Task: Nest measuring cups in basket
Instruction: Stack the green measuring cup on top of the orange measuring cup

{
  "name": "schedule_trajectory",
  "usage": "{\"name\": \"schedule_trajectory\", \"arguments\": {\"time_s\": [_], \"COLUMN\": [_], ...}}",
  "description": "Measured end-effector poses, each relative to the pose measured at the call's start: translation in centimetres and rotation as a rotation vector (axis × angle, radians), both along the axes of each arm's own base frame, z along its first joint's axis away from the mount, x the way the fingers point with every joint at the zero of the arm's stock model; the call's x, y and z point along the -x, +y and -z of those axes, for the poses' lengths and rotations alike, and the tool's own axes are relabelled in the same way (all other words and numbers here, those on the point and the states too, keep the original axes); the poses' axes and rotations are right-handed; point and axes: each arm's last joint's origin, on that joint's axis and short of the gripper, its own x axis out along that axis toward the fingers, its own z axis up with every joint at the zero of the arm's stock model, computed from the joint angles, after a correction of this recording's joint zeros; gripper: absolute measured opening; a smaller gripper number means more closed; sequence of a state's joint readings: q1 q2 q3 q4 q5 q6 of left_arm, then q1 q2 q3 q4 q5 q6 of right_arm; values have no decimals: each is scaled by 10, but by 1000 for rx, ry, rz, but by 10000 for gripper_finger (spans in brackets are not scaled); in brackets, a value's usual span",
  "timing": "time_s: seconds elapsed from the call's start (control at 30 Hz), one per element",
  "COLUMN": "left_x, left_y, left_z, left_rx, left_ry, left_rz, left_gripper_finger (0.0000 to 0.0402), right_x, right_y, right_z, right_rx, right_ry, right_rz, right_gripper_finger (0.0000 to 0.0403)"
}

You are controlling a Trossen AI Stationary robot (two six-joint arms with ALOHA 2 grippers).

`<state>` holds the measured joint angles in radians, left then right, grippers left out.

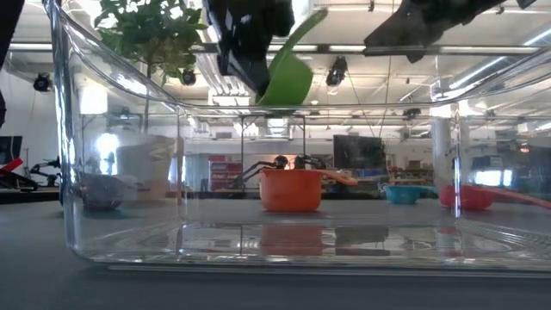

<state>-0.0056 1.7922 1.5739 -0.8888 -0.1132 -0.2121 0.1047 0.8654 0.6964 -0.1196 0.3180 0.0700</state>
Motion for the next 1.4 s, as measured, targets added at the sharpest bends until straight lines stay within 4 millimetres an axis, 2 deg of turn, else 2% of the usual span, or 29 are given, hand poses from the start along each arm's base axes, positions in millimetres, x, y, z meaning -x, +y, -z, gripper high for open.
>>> {"name": "schedule_trajectory", "arguments": {"time_s": [0.1,0.3,0.43,0.53,0.67,0.87,1.07,1.23,1.4], "left_x": [-10,-36,-51,-61,-72,-84,-88,-89,-88], "left_y": [6,22,33,38,41,45,51,53,52], "left_z": [4,36,47,49,43,59,71,72,69], "left_rx": [13,29,16,-17,-23,-21,-11,-19,-20], "left_ry": [41,221,304,336,351,435,496,488,484], "left_rz": [36,89,86,81,97,123,113,103,105], "left_gripper_finger": [0,0,0,0,0,0,1,33,96], "right_x": [1,3,4,5,5,6,8,9,9], "right_y": [0,1,2,3,5,9,14,14,14], "right_z": [-1,-2,1,3,6,8,10,12,12], "right_rx": [2,1,3,3,-2,0,14,18,18], "right_ry": [-3,-5,25,44,52,63,92,113,114], "right_rz": [-2,-10,-15,-19,-28,-47,-77,-78,-78], "right_gripper_finger": [146,144,144,143,140,139,139,139,139]}}
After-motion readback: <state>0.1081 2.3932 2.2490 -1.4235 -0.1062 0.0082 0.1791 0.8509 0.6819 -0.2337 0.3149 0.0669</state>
